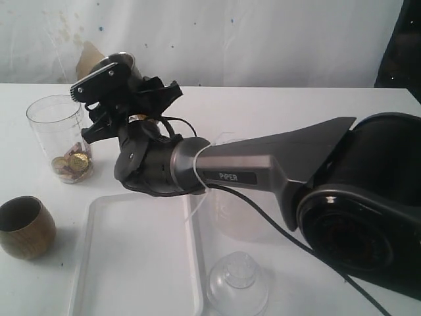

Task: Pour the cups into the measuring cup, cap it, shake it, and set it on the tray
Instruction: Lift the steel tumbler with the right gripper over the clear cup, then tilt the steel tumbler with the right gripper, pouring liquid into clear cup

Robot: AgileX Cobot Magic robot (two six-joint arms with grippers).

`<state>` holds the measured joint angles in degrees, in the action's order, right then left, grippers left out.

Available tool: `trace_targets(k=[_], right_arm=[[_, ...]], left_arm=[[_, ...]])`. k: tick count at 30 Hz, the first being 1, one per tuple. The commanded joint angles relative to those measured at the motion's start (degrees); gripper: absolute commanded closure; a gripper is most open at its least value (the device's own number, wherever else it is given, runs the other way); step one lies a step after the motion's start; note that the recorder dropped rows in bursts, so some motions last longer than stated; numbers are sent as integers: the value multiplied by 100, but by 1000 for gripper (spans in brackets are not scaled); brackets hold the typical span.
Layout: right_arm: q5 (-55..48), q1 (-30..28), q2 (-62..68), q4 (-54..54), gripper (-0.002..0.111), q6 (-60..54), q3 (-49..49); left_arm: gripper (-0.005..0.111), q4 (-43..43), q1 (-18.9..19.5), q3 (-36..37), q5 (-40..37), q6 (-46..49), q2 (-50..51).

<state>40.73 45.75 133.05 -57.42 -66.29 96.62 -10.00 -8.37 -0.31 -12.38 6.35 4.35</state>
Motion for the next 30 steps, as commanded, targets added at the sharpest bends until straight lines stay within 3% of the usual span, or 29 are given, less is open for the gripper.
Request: trace_targets(k=[1, 7, 30], right_arm=[[-194, 11, -162, -502, 108, -934, 395], [-414, 11, -162, -980, 108, -2063, 839], [-650, 49, -162, -1440, 108, -4307, 1272]], left_arm=[[107, 22, -31, 31, 52, 7, -30], [107, 22, -31, 31, 52, 7, -30], [107, 22, -31, 31, 52, 7, -30]])
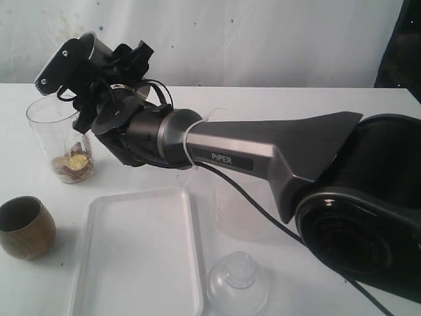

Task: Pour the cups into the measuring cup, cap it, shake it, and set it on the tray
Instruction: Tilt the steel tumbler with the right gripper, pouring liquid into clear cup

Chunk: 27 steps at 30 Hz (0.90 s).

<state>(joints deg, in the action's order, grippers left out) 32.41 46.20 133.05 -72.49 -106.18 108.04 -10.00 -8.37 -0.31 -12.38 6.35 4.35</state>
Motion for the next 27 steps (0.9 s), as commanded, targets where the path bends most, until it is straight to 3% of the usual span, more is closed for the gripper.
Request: trace_targets(k=[1, 27], right_arm=[[181, 4, -162, 68, 108, -464, 130], [442, 4, -162, 92, 108, -1563, 130]], left_arm=[[107, 22, -31, 31, 52, 7, -30], [107, 22, -31, 31, 52, 7, -30]])
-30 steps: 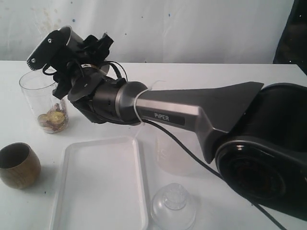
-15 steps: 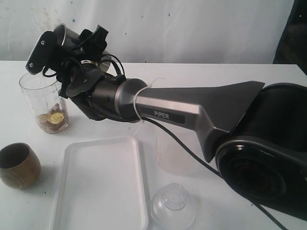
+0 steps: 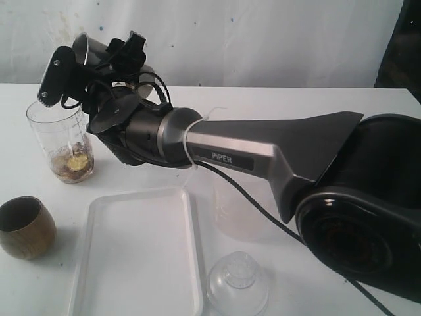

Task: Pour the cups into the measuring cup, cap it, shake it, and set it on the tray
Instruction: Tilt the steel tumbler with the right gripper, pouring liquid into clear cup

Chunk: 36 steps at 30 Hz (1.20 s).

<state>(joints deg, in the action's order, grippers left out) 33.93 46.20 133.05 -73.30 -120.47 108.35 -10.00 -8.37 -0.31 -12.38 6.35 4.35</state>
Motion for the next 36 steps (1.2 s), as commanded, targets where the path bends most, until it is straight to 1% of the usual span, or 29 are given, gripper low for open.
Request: trace_targets(k=[1, 27, 33, 36], right_arm=[[291, 4, -162, 174, 108, -148, 99], [330, 4, -151, 387, 108, -160, 99], [293, 4, -151, 108, 108, 190, 99], [293, 4, -151, -125, 108, 547, 99]], left_arm=[[107, 22, -31, 31, 52, 7, -30], [107, 22, -31, 31, 52, 7, -30], [107, 22, -31, 31, 52, 7, -30], [107, 22, -31, 31, 52, 7, -30]])
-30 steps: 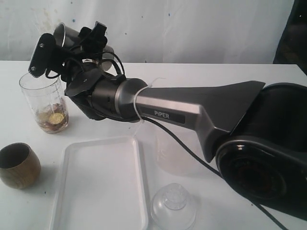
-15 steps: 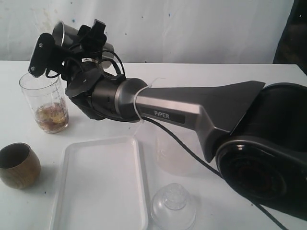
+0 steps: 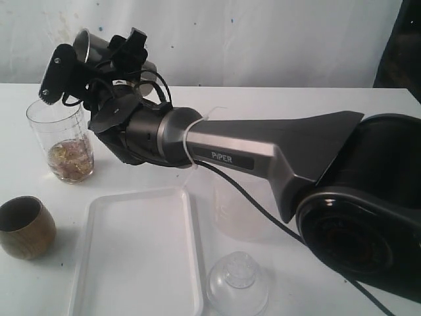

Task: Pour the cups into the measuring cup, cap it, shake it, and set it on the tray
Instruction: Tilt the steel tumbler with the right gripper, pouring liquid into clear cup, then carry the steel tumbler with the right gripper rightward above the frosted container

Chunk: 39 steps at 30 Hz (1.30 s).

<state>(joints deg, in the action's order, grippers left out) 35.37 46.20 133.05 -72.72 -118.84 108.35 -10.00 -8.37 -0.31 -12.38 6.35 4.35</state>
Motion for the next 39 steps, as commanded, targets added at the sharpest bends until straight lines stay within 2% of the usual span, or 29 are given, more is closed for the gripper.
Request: trace_targets(k=[1, 12, 21, 25, 32, 39], right_arm=[[150, 4, -151, -240, 108, 507, 99], [-323, -21, -163, -914, 108, 1421, 99], [-1430, -539, -532, -2723, 108, 1434, 99], [-2018, -804, -783, -2723, 108, 1477, 8], [-3407, -1296, -1146, -2723, 108, 2413, -409], [-4029, -1919, -1651, -2723, 108, 2526, -1166]], left_arm=[[107, 22, -31, 31, 52, 7, -30], [107, 22, -31, 31, 52, 7, -30], [107, 22, -31, 31, 52, 7, -30], [107, 22, -31, 31, 52, 7, -30], [107, 22, -31, 31, 52, 7, -30], [107, 21, -31, 31, 62, 7, -30]])
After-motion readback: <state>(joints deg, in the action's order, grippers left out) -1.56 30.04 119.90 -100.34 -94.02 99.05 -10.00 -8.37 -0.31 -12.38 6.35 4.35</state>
